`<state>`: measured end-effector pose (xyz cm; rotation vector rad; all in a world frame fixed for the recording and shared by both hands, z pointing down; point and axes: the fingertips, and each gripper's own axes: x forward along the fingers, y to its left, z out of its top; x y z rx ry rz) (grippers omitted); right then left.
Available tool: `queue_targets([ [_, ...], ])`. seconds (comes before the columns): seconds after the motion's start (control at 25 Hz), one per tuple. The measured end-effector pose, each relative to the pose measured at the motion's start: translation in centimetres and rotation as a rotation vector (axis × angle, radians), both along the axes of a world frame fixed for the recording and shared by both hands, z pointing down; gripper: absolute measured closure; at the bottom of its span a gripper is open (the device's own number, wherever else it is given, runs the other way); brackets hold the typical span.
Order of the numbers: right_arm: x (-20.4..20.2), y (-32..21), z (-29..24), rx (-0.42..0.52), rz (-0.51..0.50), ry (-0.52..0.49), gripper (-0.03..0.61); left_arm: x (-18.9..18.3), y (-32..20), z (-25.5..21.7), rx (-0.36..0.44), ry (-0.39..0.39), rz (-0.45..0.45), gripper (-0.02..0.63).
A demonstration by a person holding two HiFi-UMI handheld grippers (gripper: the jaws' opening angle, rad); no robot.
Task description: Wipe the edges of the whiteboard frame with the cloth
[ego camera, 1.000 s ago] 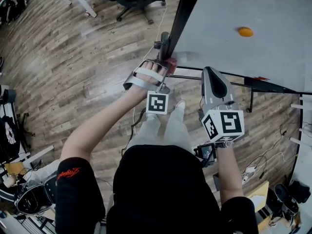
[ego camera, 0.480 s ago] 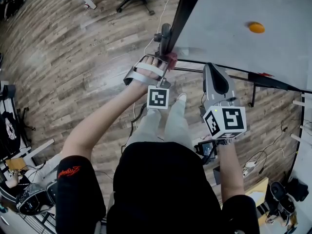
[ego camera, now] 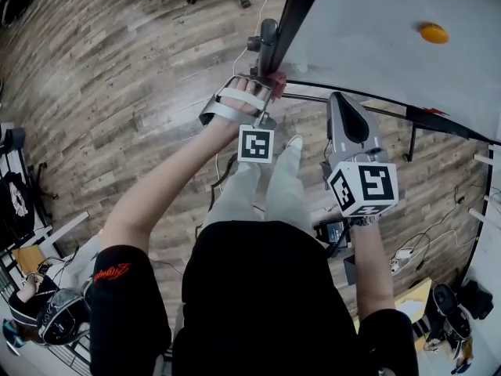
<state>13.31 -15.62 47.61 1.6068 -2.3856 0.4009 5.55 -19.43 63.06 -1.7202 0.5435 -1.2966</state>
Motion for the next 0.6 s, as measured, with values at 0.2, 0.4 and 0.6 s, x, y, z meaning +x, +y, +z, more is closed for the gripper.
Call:
queue_targets([
  [0.2,0.4,-0.2,0.7,-0.014,0.006,-0.004,0.577,0.2,0.0,1.1,-0.016,0.002,-0.007,0.568],
  [0.4,0.4,-0.4,1.4,-0.025,0.001,-0.006,0.577,0.2,-0.1,2.1,-0.027,-0.002,-0.007,0.568],
  [0.6,0.4,-0.4,2.1,-0.040,-0.005,-0.005,0.577,0.1,0.0,2.8,-0.030,0.000,-0.016,0.568],
])
